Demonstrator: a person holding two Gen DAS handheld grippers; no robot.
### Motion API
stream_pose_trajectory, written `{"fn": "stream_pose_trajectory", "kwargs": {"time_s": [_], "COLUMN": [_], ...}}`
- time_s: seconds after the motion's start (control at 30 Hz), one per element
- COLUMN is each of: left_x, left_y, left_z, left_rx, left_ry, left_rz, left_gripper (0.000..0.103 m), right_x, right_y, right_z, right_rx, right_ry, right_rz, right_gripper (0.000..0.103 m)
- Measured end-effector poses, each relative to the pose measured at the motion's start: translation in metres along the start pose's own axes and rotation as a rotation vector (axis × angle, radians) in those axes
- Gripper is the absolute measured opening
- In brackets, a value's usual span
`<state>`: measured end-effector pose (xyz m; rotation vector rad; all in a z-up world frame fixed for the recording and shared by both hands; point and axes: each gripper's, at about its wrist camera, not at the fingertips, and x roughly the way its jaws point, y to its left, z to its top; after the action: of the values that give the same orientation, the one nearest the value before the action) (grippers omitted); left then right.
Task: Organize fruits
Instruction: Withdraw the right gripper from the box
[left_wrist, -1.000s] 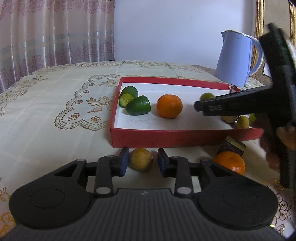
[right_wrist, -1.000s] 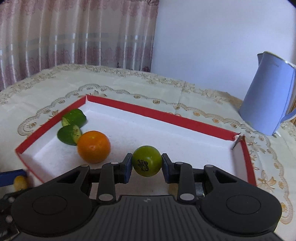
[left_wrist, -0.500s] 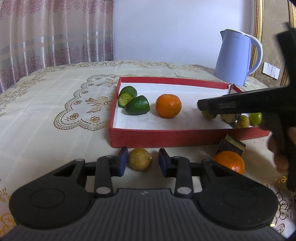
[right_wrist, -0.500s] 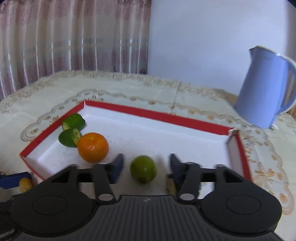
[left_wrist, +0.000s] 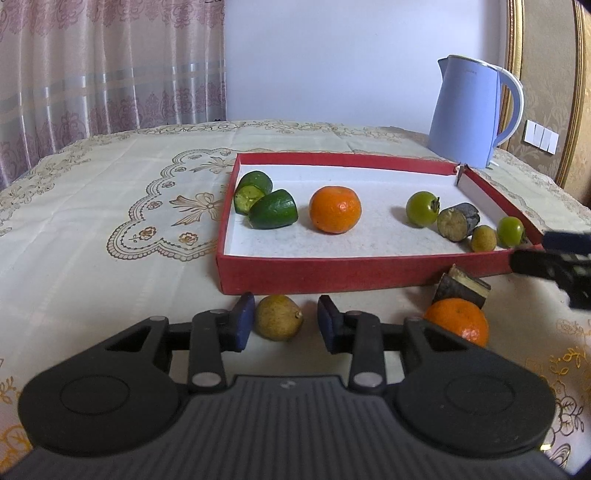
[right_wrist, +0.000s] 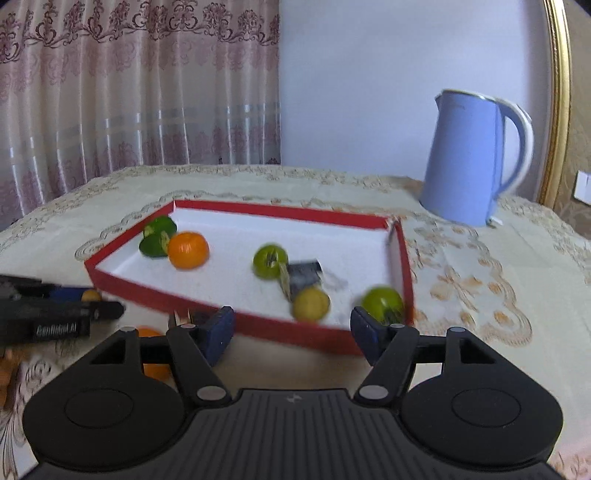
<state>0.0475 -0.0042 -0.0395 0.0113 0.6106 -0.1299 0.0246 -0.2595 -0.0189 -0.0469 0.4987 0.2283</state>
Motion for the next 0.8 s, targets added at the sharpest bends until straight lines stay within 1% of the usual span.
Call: {"fn": "stream_pose_trajectory", "kwargs": {"time_s": [0.07,0.3,0.43,0.6,0.63,0.8], "left_x": [0.0,0.0,0.0,0.0,0.0,-0.001], "left_y": [-0.001,-0.002,-0.002,-0.002,-0.002,0.001], "left_z": [0.0,0.0,0.0,0.0,0.0,0.0], "left_rx": [0.002,0.009,0.01,0.01,0.009,-0.01], "left_ry": [0.0,0.001,0.001,0.001,0.0,-0.003], "left_rz": [0.002,0.007,0.007,0.007,0.012,0.015], "left_gripper": [0.033,0.034,0.034,0.033,0.031,0.027], "right_x": [-0.002,0.007,0.012,0.013,0.013,0.013], "right_y": [-0.002,-0.007,-0.013,-0.012,-0.012,-0.016], "right_z": [-0.006,-0.023,-0.026,-0.027,-0.027,-0.027], "right_rx": [-0.004,0.008,0.056,0.049,0.049,0.069], "right_ry": [0.031,0.086,0.091,0.094,0.094,0.095], "right_rz": [0.002,-0.005,0.005,0.003,0.003,0.032], "right_gripper": [0.069,0.069,0.069,0.071,0.071,0.076]}}
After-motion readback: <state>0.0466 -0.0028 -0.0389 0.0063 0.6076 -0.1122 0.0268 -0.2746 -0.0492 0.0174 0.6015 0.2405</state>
